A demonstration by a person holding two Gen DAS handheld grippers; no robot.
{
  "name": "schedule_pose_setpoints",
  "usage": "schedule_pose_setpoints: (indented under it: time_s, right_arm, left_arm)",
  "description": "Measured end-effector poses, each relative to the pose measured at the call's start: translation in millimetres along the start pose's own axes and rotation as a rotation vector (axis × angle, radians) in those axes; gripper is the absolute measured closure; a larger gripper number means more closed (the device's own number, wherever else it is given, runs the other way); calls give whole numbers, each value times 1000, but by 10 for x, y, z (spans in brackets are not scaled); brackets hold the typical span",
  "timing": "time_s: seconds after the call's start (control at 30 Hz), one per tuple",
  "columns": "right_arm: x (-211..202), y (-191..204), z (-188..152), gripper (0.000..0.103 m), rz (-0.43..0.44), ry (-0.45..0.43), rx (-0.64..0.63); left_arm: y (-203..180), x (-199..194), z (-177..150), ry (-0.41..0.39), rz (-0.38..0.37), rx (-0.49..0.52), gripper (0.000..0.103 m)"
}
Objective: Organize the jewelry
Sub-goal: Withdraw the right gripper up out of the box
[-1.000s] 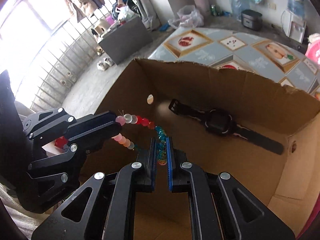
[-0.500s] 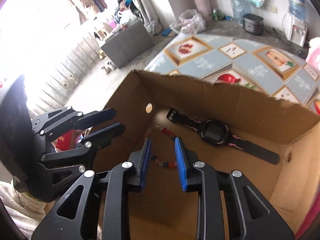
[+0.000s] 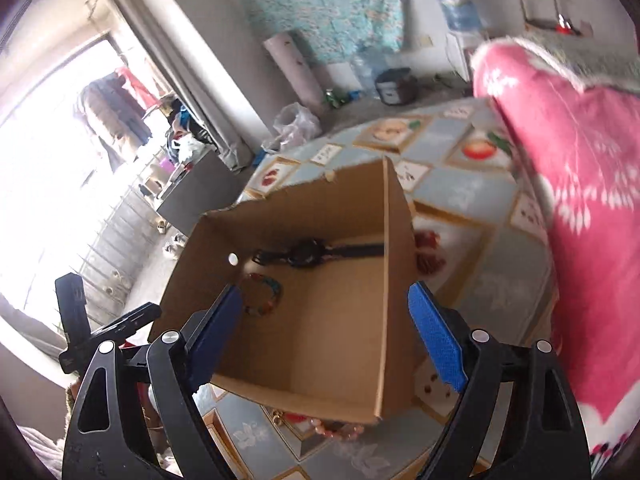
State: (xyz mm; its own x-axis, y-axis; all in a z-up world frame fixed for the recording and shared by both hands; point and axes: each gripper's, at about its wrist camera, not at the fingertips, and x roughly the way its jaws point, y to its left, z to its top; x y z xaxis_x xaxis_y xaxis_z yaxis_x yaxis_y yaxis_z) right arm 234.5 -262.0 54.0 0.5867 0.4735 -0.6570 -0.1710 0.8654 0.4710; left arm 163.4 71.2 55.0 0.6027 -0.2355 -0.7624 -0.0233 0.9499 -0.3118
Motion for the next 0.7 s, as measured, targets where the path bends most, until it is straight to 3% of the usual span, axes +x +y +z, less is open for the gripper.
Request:
schedule_pose_setpoints:
  time_s: [0.1, 0.17, 0.27, 0.5, 0.7]
  right_arm:
    - [252, -229, -146, 22, 29, 102, 96]
    - [420, -284, -190, 23, 115, 155, 140]
    - [462, -225, -133, 22, 119, 157, 123]
    - [471, -238, 29, 23, 154, 194, 84]
    - [499, -333, 154, 24, 153, 183, 87]
  left_arm:
    - [82, 129, -57, 41, -102, -117, 19]
    - [69, 173, -78, 52, -164, -162, 19]
    - [11, 195, -121, 52, -247, -212, 19]
    - [-225, 145, -165, 4, -108, -199, 19]
    - [-279, 251, -85, -11, -111, -229, 19]
